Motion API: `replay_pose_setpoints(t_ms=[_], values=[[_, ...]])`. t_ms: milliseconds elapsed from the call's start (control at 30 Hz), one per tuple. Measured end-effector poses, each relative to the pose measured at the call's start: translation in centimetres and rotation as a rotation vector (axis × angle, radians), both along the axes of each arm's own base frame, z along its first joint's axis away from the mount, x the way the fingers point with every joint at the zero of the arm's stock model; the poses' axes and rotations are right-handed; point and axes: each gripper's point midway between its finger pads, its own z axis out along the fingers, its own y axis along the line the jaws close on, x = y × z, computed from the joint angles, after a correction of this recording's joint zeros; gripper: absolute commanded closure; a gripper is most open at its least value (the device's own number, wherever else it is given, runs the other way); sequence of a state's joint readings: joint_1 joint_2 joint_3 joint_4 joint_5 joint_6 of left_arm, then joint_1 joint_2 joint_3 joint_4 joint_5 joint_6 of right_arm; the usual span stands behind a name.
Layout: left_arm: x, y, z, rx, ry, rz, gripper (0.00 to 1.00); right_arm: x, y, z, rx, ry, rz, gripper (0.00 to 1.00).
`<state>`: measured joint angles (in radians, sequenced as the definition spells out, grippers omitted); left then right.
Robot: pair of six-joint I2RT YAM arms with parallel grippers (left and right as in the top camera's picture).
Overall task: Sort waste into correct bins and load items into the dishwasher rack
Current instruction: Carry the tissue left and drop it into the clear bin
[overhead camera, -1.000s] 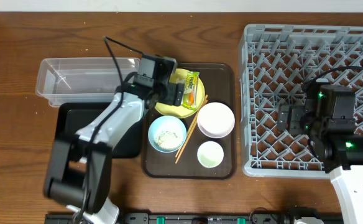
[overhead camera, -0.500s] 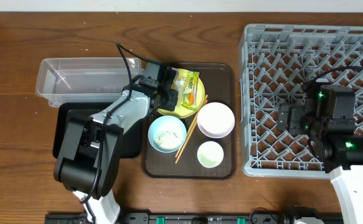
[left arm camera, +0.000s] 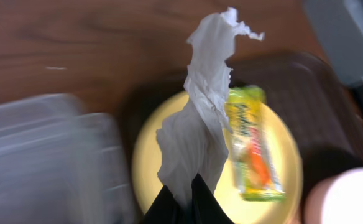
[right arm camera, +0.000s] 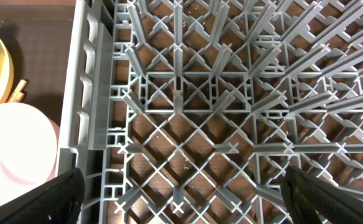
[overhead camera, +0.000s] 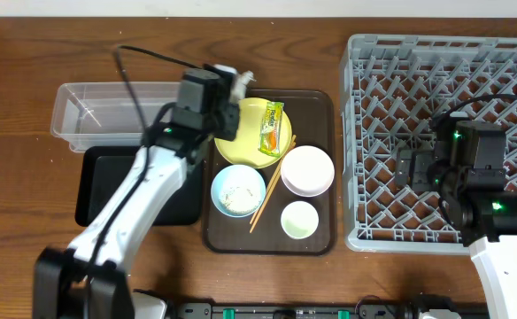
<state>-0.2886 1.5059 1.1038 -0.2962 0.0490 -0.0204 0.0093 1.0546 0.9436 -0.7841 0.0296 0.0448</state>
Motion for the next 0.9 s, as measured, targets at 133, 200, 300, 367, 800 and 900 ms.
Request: replay_pose_setpoints(t_ms=[133, 200, 300, 367, 800, 900], values=[[0.0, 5.1, 0.6, 0.037, 0.008, 0.186, 0.92, 0.0, 0.0, 0.0, 0.0, 0.0, 0.0, 0.01], [-0.3, 7.6, -0.1, 0.034, 0.047, 0.286, 0.86, 0.0, 0.0, 0.0, 0.0, 0.0, 0.0, 0.01], [-0.9, 10.3, -1.1, 0.005, 0.097, 0.424, 0.66, 0.0, 0.0, 0.0, 0.0, 0.0, 0.0, 0.01], [-0.9, 11.2, -1.4, -0.02, 0.107, 0.488, 0.52, 0.0, 0.0, 0.0, 0.0, 0.0, 0.0, 0.01], [1.2, 5.4, 0.8, -0.257, 0.046, 0.313, 0.34, 0.0, 0.0, 0.0, 0.0, 0.0, 0.0, 0.01], [0.9, 2.5, 1.0, -0.261, 0.043, 0.201, 0.32, 0.0, 0.0, 0.0, 0.0, 0.0, 0.0, 0.01]])
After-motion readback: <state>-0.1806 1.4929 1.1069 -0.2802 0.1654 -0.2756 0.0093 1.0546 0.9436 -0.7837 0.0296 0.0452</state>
